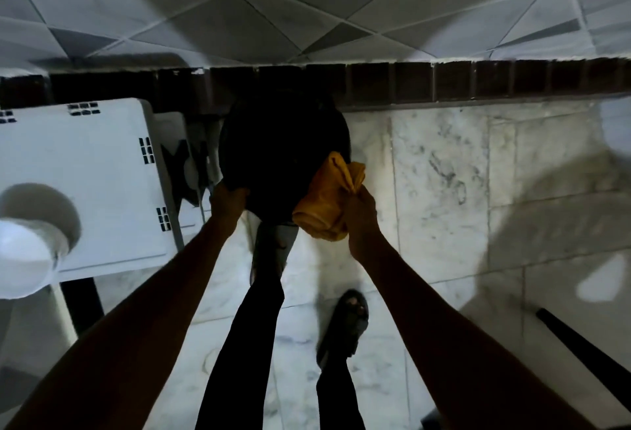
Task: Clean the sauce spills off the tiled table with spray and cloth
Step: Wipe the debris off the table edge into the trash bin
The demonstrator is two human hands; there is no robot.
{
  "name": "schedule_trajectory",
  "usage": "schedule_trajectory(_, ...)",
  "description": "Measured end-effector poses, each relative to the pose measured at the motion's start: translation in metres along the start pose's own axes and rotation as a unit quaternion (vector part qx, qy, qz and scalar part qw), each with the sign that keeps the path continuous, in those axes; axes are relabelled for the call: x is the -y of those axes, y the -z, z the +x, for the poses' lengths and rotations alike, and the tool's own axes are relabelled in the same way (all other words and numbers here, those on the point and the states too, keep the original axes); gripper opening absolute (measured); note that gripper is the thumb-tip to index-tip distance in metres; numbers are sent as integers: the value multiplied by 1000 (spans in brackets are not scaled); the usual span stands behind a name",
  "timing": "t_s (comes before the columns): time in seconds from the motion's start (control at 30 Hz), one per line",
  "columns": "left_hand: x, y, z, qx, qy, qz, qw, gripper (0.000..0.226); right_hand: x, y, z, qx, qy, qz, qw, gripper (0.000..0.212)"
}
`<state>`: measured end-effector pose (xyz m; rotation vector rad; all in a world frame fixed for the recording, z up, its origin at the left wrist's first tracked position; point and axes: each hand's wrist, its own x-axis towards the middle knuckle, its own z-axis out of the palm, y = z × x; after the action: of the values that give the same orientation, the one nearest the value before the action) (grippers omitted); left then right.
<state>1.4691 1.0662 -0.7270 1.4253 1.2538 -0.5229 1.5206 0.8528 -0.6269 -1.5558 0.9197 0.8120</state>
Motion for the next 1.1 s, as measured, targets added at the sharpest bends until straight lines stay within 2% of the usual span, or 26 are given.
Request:
schedule_trajectory(0.13,0,0,4,16,32,10,999,41,6,-1,2,-7,7,-8,1000,23)
schedule_trajectory(0.23,2,3,5,43,57,7,997,51,9,1,0,-11,9,-8,1000,32)
schedule_trajectory(0.43,-5,21,-12,91,87,-41,991,67,21,10,-28,-15,24,6,1000,24)
schedule_trajectory(0.53,-18,39,-39,104,95,3,990,85,32,22,-62,-14,23,41,999,26)
schedule_trajectory(0.6,-31,52,-66,142,99,33,984,95,39,34,-93,-16,24,68,997,25)
schedule_trajectory(0.63,-38,55,-82,148,108,42,982,87,40,39,-107,-18,24,78,997,24)
schedule_trajectory(0.73,-65,66,-132,121,113,54,985,28,50,57,-159,-45,17,124,991,28)
schedule_trajectory(0.77,-79,68,-155,121,106,66,985,20,55,67,-182,-52,9,144,988,33)
schedule_trajectory(0.97,-152,68,-304,204,35,169,964,14,82,111,-315,-53,20,236,970,19)
schedule_trajectory(1.1,-193,38,-422,287,-38,212,933,23,91,143,-421,-45,52,322,944,53)
